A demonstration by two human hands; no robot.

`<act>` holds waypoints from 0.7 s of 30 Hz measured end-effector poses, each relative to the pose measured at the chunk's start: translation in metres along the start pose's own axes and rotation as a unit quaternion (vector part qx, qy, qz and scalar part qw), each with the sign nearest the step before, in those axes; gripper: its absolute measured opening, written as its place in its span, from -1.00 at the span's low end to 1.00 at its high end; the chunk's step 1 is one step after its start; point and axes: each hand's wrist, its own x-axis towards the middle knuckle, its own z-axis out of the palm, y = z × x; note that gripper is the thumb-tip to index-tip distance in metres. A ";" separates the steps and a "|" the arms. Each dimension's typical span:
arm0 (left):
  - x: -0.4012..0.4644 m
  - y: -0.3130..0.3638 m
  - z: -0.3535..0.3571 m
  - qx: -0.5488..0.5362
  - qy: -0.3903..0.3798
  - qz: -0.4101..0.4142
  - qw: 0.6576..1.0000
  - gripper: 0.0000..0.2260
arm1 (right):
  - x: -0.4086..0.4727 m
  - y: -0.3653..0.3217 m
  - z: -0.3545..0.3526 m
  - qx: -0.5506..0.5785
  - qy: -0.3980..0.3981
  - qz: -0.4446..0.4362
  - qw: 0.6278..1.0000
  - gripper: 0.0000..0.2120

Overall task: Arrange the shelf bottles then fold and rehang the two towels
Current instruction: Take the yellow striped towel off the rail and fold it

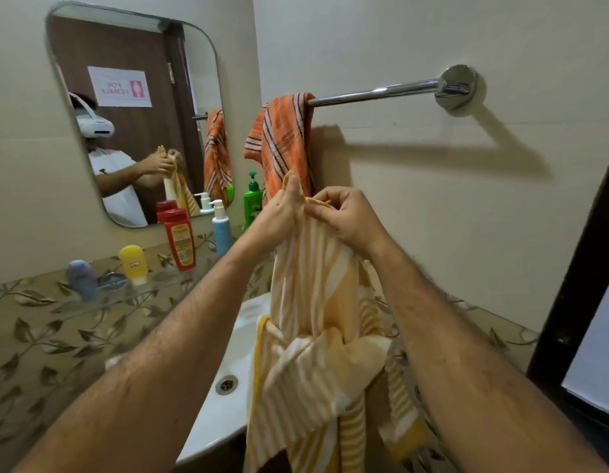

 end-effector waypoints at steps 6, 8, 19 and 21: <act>-0.013 0.000 -0.017 -0.069 -0.042 0.054 0.995 -0.82 | 0.002 -0.005 0.018 0.111 -0.068 0.027 0.991 -0.94; -0.020 0.002 -0.034 -0.075 -0.105 0.032 0.991 -0.96 | 0.000 -0.004 0.015 0.170 -0.077 0.064 0.980 -0.90; -0.032 0.011 -0.078 -0.240 0.109 -0.009 0.965 -0.83 | -0.039 0.061 0.021 0.014 -0.256 0.272 0.928 -0.71; -0.037 0.005 -0.098 -0.269 0.114 0.016 0.956 -0.84 | -0.047 0.075 0.020 -0.023 -0.198 0.291 0.936 -0.75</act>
